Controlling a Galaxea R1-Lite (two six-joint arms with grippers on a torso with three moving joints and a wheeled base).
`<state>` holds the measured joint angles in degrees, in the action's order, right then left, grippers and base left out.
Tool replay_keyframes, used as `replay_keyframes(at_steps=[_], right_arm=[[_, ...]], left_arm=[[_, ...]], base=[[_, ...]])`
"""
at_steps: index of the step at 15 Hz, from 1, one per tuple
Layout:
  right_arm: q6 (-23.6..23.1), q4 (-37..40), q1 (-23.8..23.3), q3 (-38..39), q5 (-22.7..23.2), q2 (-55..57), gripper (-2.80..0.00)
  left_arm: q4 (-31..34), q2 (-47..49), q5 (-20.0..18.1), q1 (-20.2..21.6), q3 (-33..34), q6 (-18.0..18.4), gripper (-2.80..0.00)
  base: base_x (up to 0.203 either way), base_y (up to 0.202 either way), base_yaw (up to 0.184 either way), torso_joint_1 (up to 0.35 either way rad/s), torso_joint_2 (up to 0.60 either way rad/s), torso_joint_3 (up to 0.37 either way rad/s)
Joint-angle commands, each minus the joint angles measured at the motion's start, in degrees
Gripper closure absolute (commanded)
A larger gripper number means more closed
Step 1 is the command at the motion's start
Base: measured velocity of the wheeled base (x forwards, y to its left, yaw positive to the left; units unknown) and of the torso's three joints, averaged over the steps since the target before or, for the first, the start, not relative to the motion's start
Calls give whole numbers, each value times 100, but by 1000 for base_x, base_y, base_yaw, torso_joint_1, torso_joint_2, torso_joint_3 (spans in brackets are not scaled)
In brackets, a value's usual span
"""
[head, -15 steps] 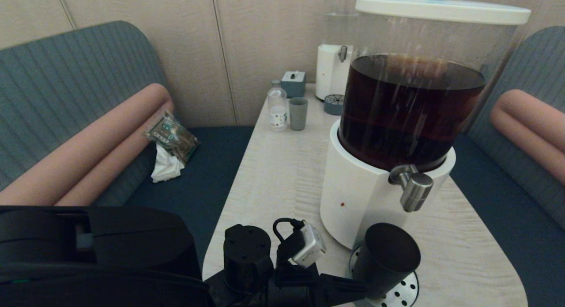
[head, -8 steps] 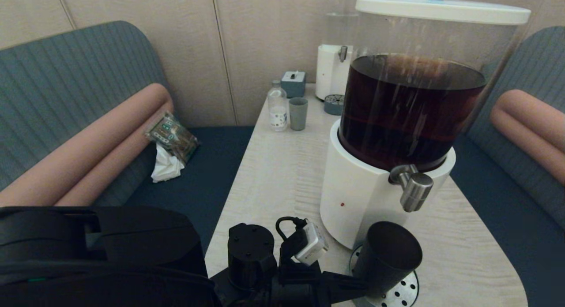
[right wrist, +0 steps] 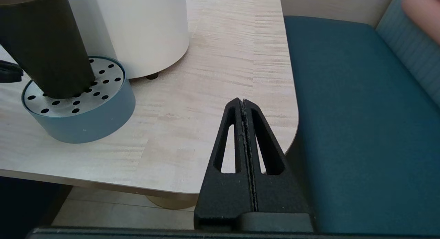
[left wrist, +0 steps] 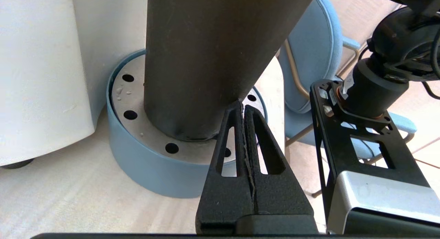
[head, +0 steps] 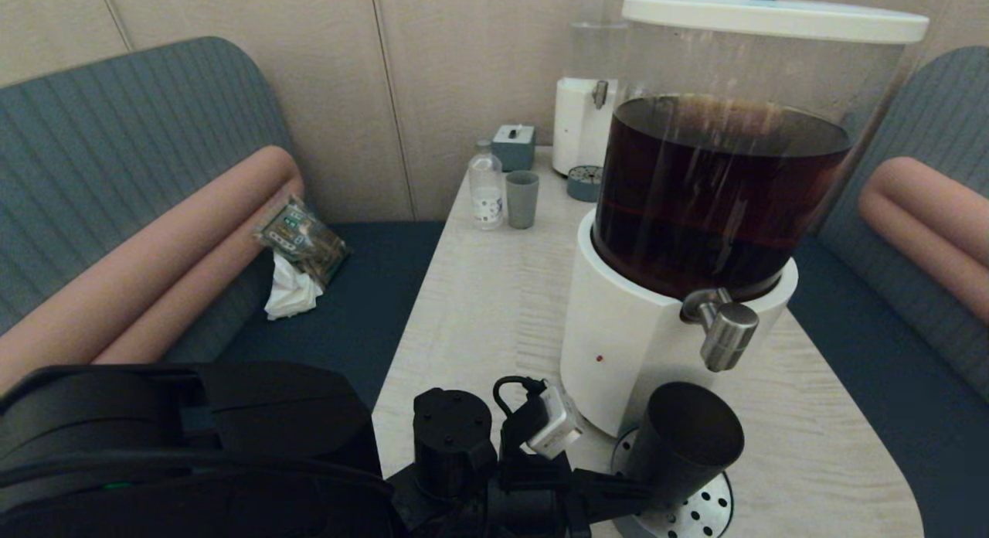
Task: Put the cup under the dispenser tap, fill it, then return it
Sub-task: Turn on the faucet
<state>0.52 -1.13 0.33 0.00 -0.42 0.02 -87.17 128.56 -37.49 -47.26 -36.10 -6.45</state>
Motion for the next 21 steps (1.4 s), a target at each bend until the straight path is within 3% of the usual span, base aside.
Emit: replay_keyframes(at_steps=[1, 7, 14, 18, 21], right_arm=[[0, -1, 2, 35, -2, -37, 0], [0, -1, 2, 35, -2, -38, 0], [0, -1, 2, 35, -2, -29, 0], [0, -1, 2, 35, -2, -38, 0], [0, -1, 2, 35, -2, -36, 0]], left_arm=[[-49, 29, -22, -2, -22, -6, 0], [-49, -204, -30, -5, 77, 3, 0], [-49, -2061, 54, 58, 1433, -113, 0], [-49, -3228, 747, 796, 1849, -425, 0], [-49, -4013, 2164, 1386, 1904, -873, 0]], base=[[0, 0, 0, 0, 0, 0], [0, 0, 0, 0, 0, 0], [0, 0, 0, 0, 0, 0], [0, 0, 0, 0, 0, 0], [0, 0, 0, 0, 0, 0]])
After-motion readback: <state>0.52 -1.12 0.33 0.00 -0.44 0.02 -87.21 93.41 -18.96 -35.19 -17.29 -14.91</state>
